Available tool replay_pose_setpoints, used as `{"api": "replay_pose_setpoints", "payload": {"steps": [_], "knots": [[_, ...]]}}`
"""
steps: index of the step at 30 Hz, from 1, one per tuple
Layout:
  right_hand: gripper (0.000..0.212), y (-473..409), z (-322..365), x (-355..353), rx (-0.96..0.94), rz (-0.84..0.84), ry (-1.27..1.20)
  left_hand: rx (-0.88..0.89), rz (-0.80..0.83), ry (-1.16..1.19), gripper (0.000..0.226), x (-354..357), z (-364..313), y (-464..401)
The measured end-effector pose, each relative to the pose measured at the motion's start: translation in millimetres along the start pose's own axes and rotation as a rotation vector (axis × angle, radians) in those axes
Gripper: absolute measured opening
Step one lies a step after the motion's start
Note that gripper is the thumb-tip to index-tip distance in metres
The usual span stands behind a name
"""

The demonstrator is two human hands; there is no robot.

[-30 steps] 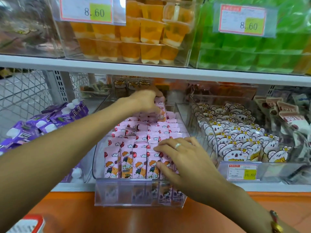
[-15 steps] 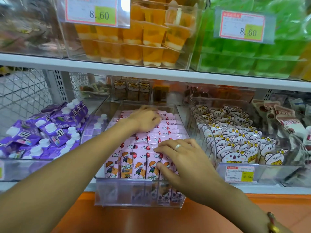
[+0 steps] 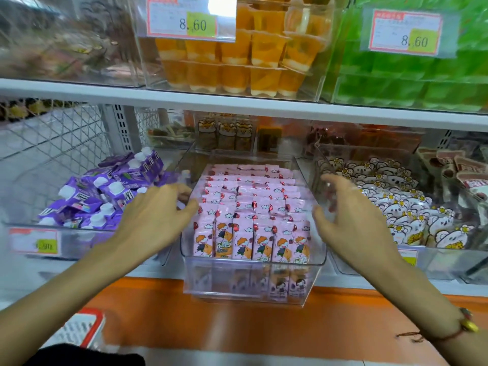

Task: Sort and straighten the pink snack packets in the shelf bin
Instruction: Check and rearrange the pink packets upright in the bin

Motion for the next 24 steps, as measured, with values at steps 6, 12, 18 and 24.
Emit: {"api": "replay_pose_setpoints", "payload": {"steps": [6, 12, 18, 24], "knots": [[0.023, 3, 1, -1, 0.002, 0.055, 0.000, 0.031, -0.040, -0.097, 0.024, -8, -8, 2], [0.021, 4, 0, -3, -0.035, 0.018, -0.001, 0.423, -0.198, 0.092, 0.024, -16, -87, -27], [0.024, 25, 50, -8, -0.348, -0.038, 0.015, 0.394, 0.248, 0.007, 0.029, 93, -138, -66], [0.042, 39, 53, 26, -0.410, 0.215, 0.122, 0.271, 0.360, 0.032, 0.014, 119, -131, -77]]}}
Point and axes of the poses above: each hand's wrist, its own y-axis away from the middle knuckle, its own x-axis out of the palm, z = x × y, the point moved 9 cm from there along -y, towards the middle knuckle, and after that the axes turned 11 degrees about -z, right-handed, at the moved point
